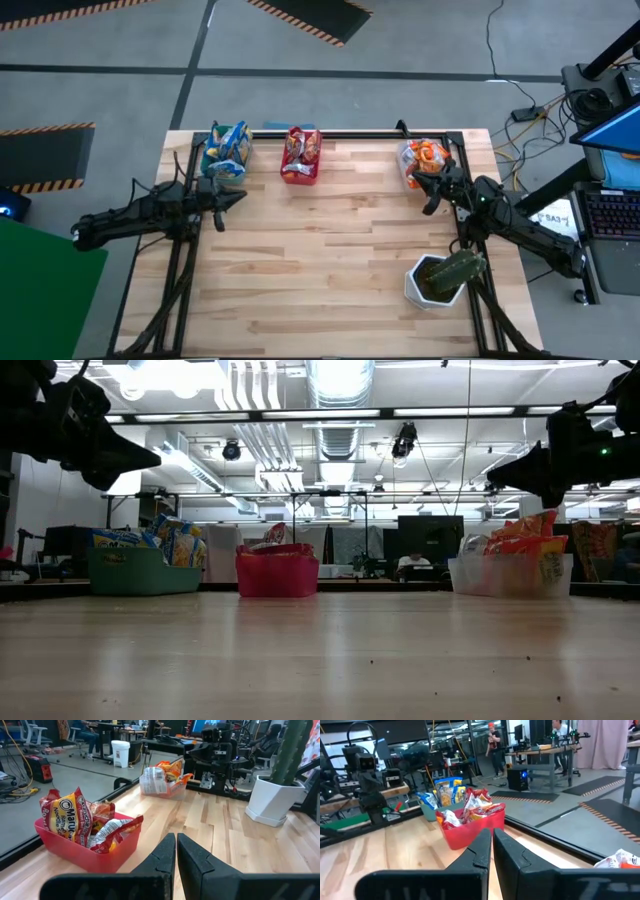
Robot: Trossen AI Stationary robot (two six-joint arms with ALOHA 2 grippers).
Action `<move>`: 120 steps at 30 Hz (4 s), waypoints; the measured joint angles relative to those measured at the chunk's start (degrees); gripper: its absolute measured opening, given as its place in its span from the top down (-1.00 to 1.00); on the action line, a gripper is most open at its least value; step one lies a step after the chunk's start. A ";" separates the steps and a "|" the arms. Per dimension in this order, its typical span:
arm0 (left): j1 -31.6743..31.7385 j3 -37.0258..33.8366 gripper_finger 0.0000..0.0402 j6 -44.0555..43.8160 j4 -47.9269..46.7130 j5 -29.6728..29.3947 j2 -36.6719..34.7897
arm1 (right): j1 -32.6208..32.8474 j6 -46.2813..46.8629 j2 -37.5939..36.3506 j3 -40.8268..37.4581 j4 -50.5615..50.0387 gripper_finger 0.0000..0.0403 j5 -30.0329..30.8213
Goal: Sort Maruchan noodles
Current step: Return to Home Position
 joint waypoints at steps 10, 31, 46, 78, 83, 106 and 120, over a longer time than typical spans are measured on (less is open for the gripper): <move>0.00 0.00 1.00 0.00 0.00 0.00 0.07 | 1.72 -0.58 -1.22 -0.04 0.17 0.96 -0.10; 0.00 0.00 1.00 -0.02 0.00 0.00 0.09 | 27.78 -19.31 -1.25 -0.11 2.18 0.96 20.50; 0.00 0.00 1.00 0.00 0.00 0.00 0.09 | 26.88 -21.99 -0.79 -0.12 2.14 0.96 19.17; 0.01 0.00 1.00 -0.01 0.00 0.00 0.09 | 26.88 -18.53 -0.37 -0.15 2.58 0.96 19.23; 0.00 0.00 1.00 -0.01 0.00 0.00 0.09 | 26.88 -18.53 -0.37 -0.15 2.60 0.96 19.23; 0.00 0.00 1.00 0.00 -0.02 0.00 0.09 | 26.88 -18.48 -0.37 -0.15 2.64 0.96 19.23; 0.01 0.00 1.00 -0.01 -0.01 0.00 0.09 | 26.88 -18.44 -0.37 -0.15 2.63 0.96 19.23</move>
